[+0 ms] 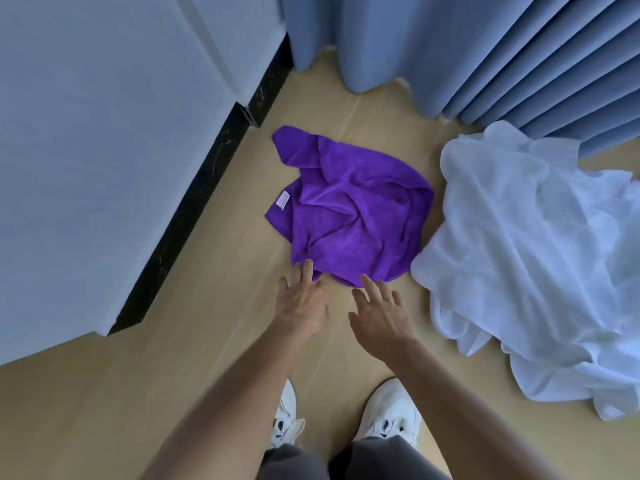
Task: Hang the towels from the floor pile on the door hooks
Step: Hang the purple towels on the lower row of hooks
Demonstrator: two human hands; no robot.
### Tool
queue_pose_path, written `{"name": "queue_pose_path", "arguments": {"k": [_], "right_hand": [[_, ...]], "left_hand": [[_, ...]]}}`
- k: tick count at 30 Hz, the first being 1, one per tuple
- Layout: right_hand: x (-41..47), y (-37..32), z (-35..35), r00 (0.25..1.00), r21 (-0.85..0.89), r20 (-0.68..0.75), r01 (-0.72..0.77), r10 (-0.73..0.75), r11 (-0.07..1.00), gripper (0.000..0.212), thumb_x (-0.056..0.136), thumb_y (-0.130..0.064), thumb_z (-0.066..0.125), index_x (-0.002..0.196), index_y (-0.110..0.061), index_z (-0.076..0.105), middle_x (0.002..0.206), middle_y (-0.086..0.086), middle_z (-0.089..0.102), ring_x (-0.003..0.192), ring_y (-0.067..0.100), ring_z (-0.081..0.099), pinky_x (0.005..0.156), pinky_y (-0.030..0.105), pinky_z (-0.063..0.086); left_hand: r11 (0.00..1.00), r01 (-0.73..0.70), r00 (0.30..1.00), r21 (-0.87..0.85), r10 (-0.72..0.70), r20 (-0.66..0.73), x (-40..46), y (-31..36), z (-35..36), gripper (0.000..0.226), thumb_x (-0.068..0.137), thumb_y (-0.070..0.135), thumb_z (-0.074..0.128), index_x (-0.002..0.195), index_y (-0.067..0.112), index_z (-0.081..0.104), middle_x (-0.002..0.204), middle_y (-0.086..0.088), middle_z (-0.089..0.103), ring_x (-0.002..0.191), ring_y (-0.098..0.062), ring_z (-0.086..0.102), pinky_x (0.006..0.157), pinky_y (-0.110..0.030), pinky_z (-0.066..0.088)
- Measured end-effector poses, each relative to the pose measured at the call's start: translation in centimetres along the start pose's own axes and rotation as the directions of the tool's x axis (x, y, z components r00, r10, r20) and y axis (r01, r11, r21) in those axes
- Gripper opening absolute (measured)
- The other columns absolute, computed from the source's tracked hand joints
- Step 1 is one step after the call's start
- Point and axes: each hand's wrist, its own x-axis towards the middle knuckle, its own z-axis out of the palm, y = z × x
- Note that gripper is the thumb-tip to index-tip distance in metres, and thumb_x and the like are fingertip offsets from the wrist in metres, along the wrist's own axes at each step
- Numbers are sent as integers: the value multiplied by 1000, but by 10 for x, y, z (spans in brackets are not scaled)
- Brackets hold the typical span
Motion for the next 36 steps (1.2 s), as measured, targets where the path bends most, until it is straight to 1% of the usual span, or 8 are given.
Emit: {"name": "queue_pose_path", "arguments": {"k": [7,11,18,22,24,28,31,36], "right_hand": [[8,8,51,999,10,23,-34,34,999,49,94,-32,47,136,-6,43,155,10,22,140,31,26,107,45,29],[-38,-7,14,998,-5,-9,-63,62,998,56,53,-30,86,101,-5,69,119,13,64,99,35,65,71,44,55],[-121,-66,-175,984,54,-179,-2,12,999,64,44,-34,87,101,-11,69,110,4,67,87,26,68,59,35,56],[-180,-95,-308,976,127,-218,36,-7,991,55,84,-31,61,133,-12,46,141,0,43,123,27,46,95,39,44],[-211,-106,-366,974,174,-228,47,-6,984,51,90,-28,49,139,-17,36,144,-6,35,130,22,35,101,34,35],[-264,-140,-466,945,331,-322,47,66,943,27,85,-17,47,111,-13,53,115,-2,54,111,24,45,89,33,38],[-299,-164,-515,925,413,-372,87,80,907,4,80,-13,47,83,-10,46,87,4,55,91,29,51,72,33,36],[-348,-184,-586,895,497,-443,190,59,847,6,86,-8,48,91,-8,49,86,10,62,80,31,56,65,34,40]], "left_hand": [[992,-42,993,117,54,-103,31,-11,37,55,90,10,50,142,9,31,146,-6,29,146,-25,10,114,-44,19],[989,-146,971,6,145,-191,-33,-5,2,37,87,3,48,124,12,46,127,-6,44,127,-24,40,105,-36,30],[916,-312,928,-253,236,-287,-195,7,-173,21,89,6,46,109,8,52,115,-5,51,100,-28,56,91,-34,39],[804,-340,920,-489,176,-350,-292,9,-299,31,75,-12,41,94,10,52,104,-3,52,94,-28,54,76,-30,40],[779,-367,903,-508,167,-396,-338,7,-358,34,70,-11,37,83,19,46,93,6,52,88,-23,53,77,-32,44],[779,-430,865,-456,212,-455,-423,2,-466,34,70,-12,34,79,18,46,87,5,56,81,-15,49,67,-17,38],[795,-437,858,-422,227,-462,-484,-1,-524,32,72,-11,33,78,17,46,86,-1,56,77,-16,47,63,-20,37],[882,-290,898,-372,117,-423,-573,-25,-573,28,78,-8,32,87,16,45,83,1,47,64,-11,38,51,-21,31]]}}
